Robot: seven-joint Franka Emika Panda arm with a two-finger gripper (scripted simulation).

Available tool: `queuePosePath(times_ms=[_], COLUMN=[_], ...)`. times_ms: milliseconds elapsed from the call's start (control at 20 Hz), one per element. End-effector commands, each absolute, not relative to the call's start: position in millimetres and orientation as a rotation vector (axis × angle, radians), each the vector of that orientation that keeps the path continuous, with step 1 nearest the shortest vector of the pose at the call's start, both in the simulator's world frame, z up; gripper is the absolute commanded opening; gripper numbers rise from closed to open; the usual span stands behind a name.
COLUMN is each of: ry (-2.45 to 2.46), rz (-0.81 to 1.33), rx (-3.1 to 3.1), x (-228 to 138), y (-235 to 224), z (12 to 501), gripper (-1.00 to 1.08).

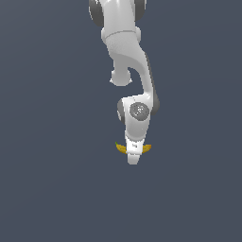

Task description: Pick up the object and move it to a goal position.

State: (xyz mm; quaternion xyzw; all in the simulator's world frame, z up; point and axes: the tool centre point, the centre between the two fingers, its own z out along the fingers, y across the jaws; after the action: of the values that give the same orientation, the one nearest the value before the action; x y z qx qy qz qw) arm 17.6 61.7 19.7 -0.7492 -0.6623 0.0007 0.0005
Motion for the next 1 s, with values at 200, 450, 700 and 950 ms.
queuePosePath(times_ms=[200, 450, 700, 950], ry=[-2.081, -2.081, -2.081, -2.081], rz=[0.0, 0.0, -0.002, -0.002], rx=[-2.354, -2.354, -2.355, -2.355], x=[19, 19, 18, 11], y=[62, 62, 55, 29], z=[19, 19, 21, 24], gripper=[-1.0, -1.0, -1.0, -1.0])
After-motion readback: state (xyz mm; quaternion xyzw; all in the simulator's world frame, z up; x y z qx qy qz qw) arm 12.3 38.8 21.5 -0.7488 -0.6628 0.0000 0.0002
